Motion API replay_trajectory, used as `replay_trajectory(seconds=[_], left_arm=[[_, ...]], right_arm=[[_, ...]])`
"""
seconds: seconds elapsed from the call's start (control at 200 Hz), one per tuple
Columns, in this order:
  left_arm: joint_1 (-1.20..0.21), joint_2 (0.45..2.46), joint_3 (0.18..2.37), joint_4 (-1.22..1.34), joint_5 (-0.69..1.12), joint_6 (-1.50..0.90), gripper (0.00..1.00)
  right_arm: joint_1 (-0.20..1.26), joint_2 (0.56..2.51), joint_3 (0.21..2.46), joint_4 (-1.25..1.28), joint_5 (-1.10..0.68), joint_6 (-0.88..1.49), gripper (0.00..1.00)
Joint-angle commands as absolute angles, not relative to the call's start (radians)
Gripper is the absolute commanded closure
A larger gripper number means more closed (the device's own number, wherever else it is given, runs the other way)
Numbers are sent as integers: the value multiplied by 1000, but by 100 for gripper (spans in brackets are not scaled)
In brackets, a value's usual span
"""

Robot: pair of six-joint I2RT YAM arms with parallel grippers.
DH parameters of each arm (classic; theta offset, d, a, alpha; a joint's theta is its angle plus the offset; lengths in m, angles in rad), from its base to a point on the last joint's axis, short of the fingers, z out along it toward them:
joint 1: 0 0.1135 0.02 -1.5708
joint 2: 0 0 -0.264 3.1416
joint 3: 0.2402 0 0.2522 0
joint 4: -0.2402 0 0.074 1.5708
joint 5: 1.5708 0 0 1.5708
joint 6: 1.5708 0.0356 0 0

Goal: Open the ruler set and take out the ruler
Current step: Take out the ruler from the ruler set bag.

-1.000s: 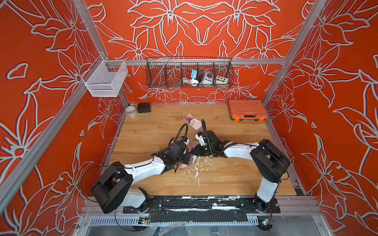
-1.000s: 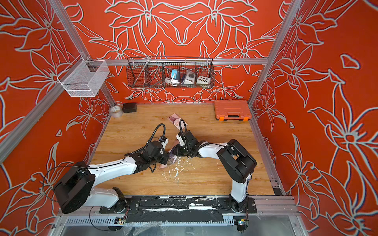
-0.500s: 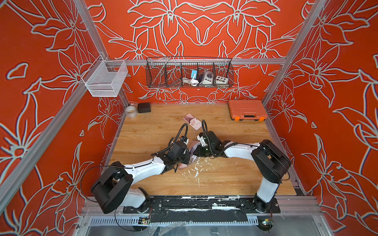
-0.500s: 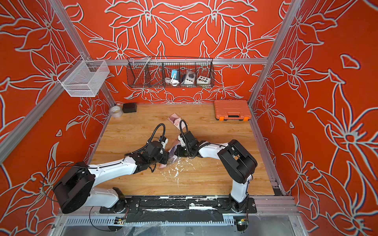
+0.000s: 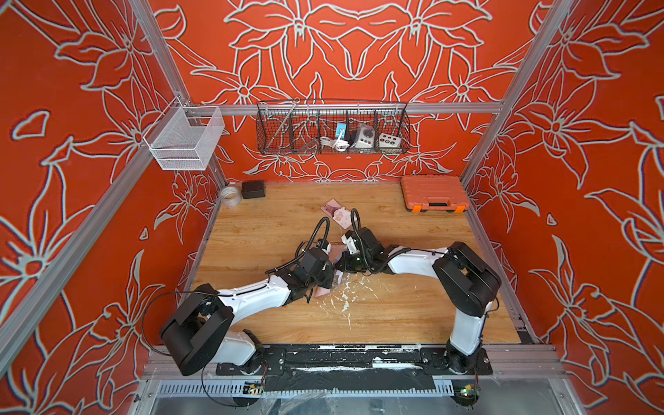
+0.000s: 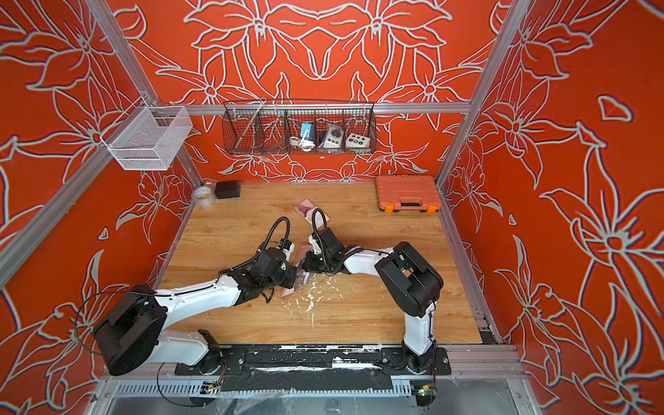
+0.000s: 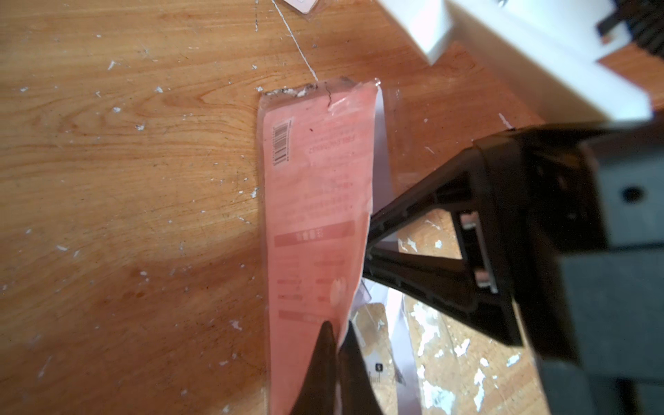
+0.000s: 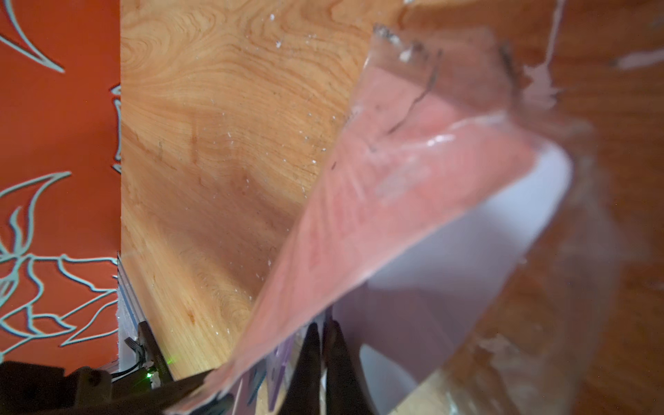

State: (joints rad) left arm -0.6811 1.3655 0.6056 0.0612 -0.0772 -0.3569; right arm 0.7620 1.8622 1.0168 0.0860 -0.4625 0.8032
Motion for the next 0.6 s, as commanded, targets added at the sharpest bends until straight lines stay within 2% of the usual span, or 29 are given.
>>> replay_trajectory(seconds=[0.0, 0.595], left_arm=[[-689, 1364, 589, 72, -98, -366, 100], [-688, 1351, 578, 31, -208, -383, 100]], right_arm=[[770, 1859, 1025, 44, -446, 801, 100], [746, 1696, 1006, -123, -422, 721, 100]])
